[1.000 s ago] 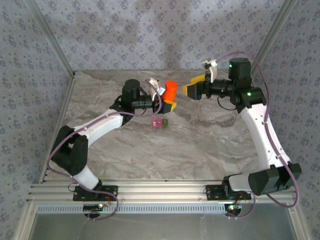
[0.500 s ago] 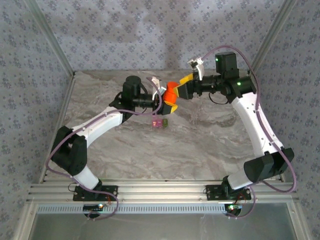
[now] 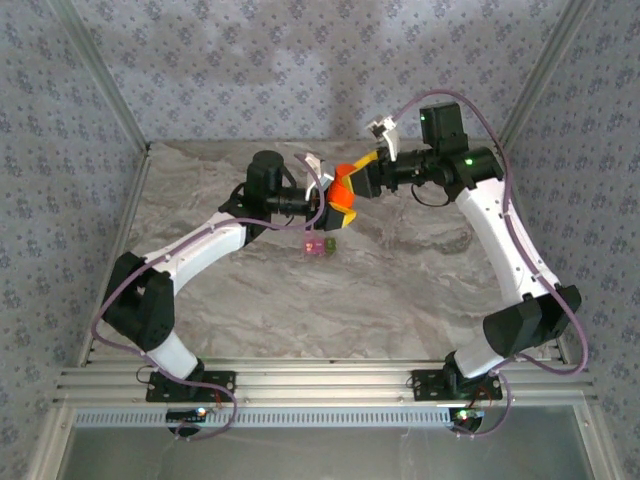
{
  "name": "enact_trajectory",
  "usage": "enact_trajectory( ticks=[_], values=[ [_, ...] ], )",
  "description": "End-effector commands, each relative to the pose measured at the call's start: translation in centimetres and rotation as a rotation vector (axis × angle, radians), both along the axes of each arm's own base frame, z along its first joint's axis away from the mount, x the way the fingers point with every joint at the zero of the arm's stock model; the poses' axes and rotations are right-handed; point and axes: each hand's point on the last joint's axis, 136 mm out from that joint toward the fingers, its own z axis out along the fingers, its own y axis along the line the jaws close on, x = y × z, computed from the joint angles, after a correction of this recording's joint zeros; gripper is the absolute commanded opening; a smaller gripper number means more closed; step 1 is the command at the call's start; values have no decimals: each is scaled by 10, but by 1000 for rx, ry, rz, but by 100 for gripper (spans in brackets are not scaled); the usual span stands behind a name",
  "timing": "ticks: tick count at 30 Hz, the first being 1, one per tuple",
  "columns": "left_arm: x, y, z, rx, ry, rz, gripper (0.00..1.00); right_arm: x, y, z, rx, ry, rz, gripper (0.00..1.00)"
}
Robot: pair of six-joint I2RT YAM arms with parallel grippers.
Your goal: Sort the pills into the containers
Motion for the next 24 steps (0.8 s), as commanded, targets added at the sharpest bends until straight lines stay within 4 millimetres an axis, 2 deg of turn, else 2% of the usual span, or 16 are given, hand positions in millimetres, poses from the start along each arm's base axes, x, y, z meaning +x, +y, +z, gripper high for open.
enact_trajectory(
  ticks=[1, 4, 8, 12, 17, 20, 24],
  values=[
    [-5, -3, 18, -34, -62, -31, 0, 1, 0, 4, -9, -8, -15, 51],
    [3, -4, 19, -31, -73, 18, 0, 5, 2, -5, -30, 17, -59, 48],
    [18, -2, 20, -45, -112, 130, 0, 12, 10, -34, -107, 73, -163, 45],
    [29, -3, 24, -92, -134, 223, 0, 21, 21, -57, -110, 138, -280, 45],
    [34, -4, 27, -136, -142, 277, 0, 27, 32, -59, -43, 119, -322, 47],
    [34, -5, 24, -130, -137, 275, 0, 24, 33, -55, -41, 114, -296, 54],
    [35, -3, 20, -117, -134, 285, 0, 14, 21, -41, -31, 76, -240, 78]
  ],
)
